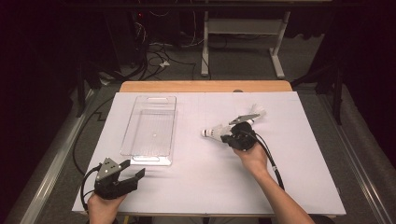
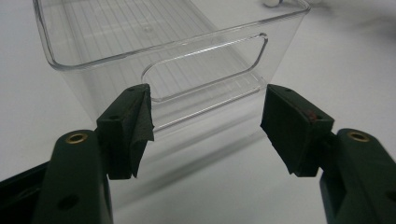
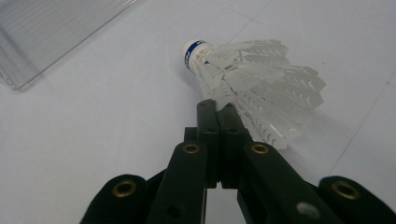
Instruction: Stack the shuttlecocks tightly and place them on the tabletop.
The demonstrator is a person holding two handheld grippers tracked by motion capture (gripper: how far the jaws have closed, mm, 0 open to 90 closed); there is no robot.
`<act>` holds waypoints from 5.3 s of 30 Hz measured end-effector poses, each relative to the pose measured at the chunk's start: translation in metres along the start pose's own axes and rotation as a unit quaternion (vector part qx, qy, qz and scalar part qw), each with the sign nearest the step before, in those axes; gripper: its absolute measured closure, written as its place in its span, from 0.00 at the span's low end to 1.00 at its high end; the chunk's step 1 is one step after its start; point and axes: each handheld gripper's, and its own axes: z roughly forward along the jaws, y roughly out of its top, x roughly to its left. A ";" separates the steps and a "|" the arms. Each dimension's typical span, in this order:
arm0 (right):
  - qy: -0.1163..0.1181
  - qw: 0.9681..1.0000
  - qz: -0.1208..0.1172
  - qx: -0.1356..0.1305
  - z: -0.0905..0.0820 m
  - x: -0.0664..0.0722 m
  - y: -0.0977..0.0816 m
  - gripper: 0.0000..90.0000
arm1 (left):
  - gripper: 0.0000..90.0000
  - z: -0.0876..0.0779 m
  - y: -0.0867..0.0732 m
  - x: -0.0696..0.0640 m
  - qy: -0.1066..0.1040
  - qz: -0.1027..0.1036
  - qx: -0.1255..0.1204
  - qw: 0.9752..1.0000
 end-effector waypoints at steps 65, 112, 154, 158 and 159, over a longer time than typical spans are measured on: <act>-0.009 1.000 0.004 0.000 -0.001 -0.004 0.002 0.79 | 0.38 0.000 0.000 0.000 -0.002 0.000 -0.001 1.000; -0.032 0.999 -0.003 0.001 -0.018 -0.007 -0.005 0.69 | 0.38 0.000 0.000 -0.001 -0.001 0.001 -0.001 1.000; -0.073 0.996 0.023 -0.038 -0.070 -0.040 -0.039 0.61 | 0.38 -0.001 0.000 0.000 0.002 -0.006 -0.003 1.000; -0.077 0.996 0.029 -0.040 -0.073 -0.044 -0.039 0.60 | 0.38 -0.001 0.000 0.000 0.003 -0.006 -0.002 1.000; -0.082 0.995 0.029 -0.042 -0.075 -0.047 -0.039 0.60 | 0.38 -0.001 0.000 0.000 0.003 -0.006 -0.003 1.000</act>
